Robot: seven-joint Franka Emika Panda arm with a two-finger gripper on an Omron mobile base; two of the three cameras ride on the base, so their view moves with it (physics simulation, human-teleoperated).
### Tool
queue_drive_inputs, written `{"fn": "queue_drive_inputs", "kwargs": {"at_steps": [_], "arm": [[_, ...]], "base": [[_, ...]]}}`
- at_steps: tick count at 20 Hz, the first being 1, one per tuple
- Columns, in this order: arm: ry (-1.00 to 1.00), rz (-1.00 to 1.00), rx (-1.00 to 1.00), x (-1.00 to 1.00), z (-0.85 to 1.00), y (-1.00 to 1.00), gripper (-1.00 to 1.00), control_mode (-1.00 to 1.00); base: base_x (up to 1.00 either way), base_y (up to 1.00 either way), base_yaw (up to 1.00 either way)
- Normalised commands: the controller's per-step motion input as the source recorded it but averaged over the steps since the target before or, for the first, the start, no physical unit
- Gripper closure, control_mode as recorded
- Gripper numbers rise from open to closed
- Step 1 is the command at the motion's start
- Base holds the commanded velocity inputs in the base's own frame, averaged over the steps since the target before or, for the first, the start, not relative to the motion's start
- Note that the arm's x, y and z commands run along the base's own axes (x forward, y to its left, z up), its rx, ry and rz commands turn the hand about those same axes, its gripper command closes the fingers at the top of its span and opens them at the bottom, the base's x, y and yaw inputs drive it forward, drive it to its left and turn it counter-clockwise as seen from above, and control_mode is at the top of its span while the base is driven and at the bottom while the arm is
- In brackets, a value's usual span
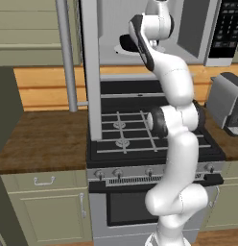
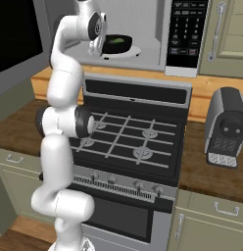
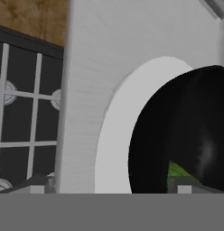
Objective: Pick the avocado from the sink and place it in the bowl. Then pick the bowl and place it in the microwave. Then close the microwave door and press the start button.
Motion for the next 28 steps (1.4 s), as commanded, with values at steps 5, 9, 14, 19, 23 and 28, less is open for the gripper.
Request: {"fn": "queue_drive_inputs", "kwargs": {"at_steps": [5, 9, 14, 19, 23, 28], "arm": [[-0.14, 0.03, 0.00, -0.63, -0.95, 0.03, -1.00, -1.00], [-0.21, 0.00, 0.00, -1.00, -0.08, 0.00, -1.00, -1.00], [-0.18, 0.00, 0.00, -1.00, 0.02, 0.01, -1.00, -1.00], [-0.09, 0.00, 0.00, -1.00, 0.01, 0.00, -1.00, -1.00], [-0.05, 0.00, -0.03, -0.63, -0.03, 0.00, -1.00, -1.00], [-0.05, 0.00, -0.18, -0.19, -0.10, 0.00, -1.00, -1.00]], "base": [[0.00, 0.00, 0.00], [0.00, 0.00, 0.00], [0.00, 0.00, 0.00], [0.00, 0.00, 0.00], [0.00, 0.00, 0.00], [0.00, 0.00, 0.00]]}}
